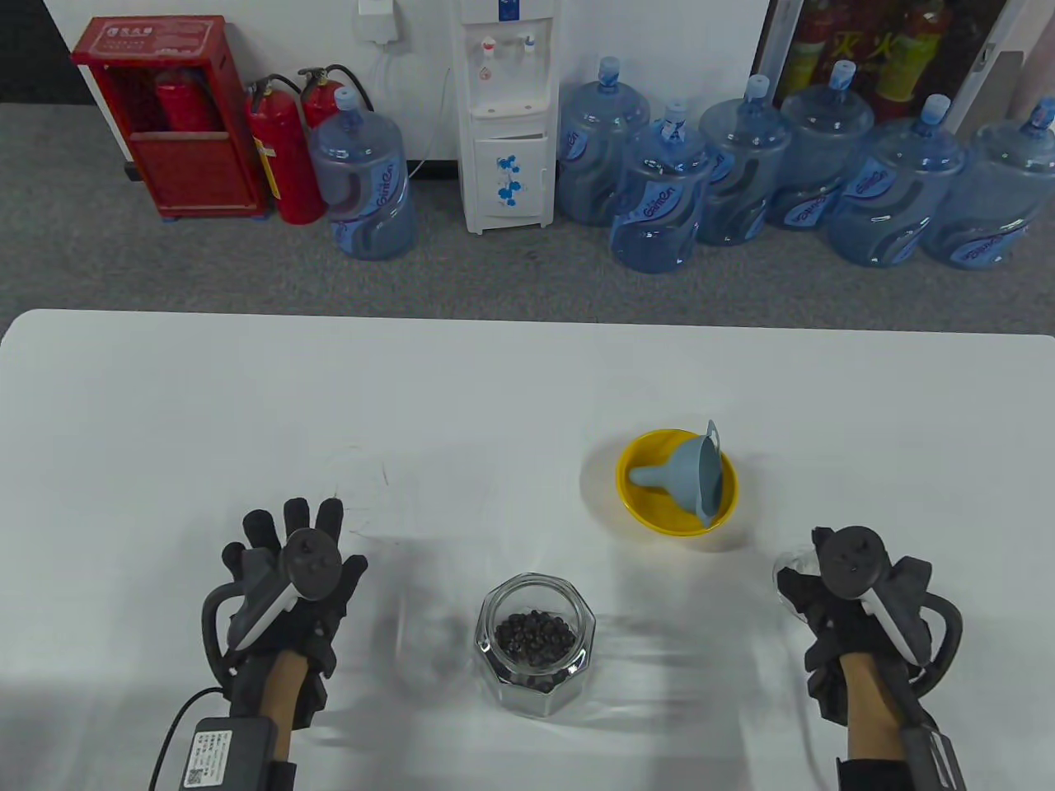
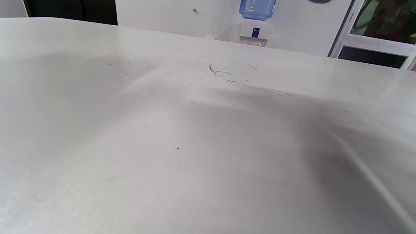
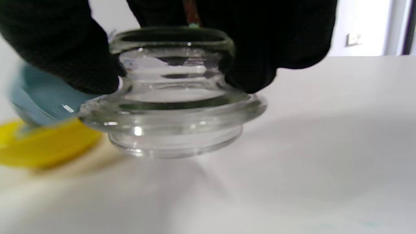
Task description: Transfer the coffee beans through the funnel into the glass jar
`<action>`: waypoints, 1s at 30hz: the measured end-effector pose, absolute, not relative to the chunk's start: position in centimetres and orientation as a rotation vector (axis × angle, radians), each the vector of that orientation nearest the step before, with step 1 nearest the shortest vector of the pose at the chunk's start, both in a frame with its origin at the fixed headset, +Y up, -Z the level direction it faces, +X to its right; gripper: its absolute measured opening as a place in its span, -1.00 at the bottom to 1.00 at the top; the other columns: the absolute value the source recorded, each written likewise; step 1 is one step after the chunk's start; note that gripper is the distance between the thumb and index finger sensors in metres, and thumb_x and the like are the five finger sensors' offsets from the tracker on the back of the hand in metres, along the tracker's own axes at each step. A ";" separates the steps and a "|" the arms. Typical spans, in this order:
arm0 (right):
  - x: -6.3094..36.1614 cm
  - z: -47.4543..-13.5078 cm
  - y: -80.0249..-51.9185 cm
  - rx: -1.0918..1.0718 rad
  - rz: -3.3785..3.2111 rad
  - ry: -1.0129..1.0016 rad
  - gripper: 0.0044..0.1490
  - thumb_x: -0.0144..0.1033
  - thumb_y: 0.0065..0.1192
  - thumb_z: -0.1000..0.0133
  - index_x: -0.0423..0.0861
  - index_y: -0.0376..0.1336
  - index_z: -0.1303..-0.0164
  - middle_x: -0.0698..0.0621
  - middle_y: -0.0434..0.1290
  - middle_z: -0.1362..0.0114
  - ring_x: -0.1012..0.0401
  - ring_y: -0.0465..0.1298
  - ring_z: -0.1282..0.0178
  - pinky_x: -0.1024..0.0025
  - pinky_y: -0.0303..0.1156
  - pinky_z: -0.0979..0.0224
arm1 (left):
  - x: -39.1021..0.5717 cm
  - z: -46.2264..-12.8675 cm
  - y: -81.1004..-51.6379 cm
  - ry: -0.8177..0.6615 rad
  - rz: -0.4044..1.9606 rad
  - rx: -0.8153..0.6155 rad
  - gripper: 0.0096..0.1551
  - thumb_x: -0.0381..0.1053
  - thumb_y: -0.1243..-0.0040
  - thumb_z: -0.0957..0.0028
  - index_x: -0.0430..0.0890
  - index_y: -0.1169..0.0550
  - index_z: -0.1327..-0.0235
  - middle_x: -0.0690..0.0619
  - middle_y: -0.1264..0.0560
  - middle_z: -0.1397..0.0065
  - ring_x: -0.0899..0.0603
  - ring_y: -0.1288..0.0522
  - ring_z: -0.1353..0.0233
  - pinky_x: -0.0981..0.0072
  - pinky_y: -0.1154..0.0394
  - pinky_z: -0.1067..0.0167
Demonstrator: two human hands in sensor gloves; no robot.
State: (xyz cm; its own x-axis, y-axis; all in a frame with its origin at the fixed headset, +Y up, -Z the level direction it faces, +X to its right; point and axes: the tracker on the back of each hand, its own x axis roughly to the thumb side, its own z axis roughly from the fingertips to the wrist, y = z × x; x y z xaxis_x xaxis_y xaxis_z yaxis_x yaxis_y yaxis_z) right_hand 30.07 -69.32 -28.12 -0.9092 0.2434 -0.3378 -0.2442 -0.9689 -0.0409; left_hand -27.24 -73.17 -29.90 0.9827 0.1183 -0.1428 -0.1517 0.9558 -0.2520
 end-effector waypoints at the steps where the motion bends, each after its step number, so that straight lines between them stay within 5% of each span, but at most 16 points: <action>1: 29.7 -28.0 -68.5 -0.455 2.790 -0.022 -0.06 0.29 0.48 -0.18 0.03 0.29 -0.71 -0.38 0.38 -0.58 -0.07 0.57 -0.25 -0.23 0.44 -0.40 | -27.3 -29.9 -73.1 0.128 0.143 -0.264 -0.18 0.38 0.24 -0.26 0.28 0.23 -0.65 0.03 0.35 -0.77 -0.39 0.48 -0.62 -0.35 0.40 -0.40; 15: 20.7 -26.3 -61.0 0.141 2.429 -0.132 -0.06 0.33 0.48 -0.19 -0.05 0.35 -0.63 -0.41 0.47 -0.47 -0.02 0.61 -0.12 -0.20 0.50 -0.32 | -27.6 -29.8 -72.9 0.130 0.148 -0.242 -0.17 0.38 0.24 -0.26 0.27 0.24 -0.65 0.03 0.35 -0.77 -0.39 0.48 -0.62 -0.36 0.40 -0.39; 30: 9.5 -23.8 -59.8 0.544 2.800 -0.149 -0.07 0.21 0.62 -0.12 0.06 0.33 -0.66 -0.38 0.33 -0.60 -0.09 0.48 -0.25 -0.28 0.32 -0.47 | -27.7 -29.6 -72.9 0.128 0.163 -0.237 -0.17 0.38 0.25 -0.26 0.28 0.24 -0.65 0.03 0.35 -0.77 -0.39 0.48 -0.62 -0.36 0.40 -0.39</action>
State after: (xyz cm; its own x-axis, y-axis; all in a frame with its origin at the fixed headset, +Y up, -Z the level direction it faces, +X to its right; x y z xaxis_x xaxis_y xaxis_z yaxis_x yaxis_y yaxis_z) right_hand 9.48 -59.75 -23.84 -0.8884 0.2566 0.3807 -0.2955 -0.9542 -0.0464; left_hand -27.70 -72.88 -29.61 0.9787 0.1451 -0.1451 -0.1752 0.9590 -0.2229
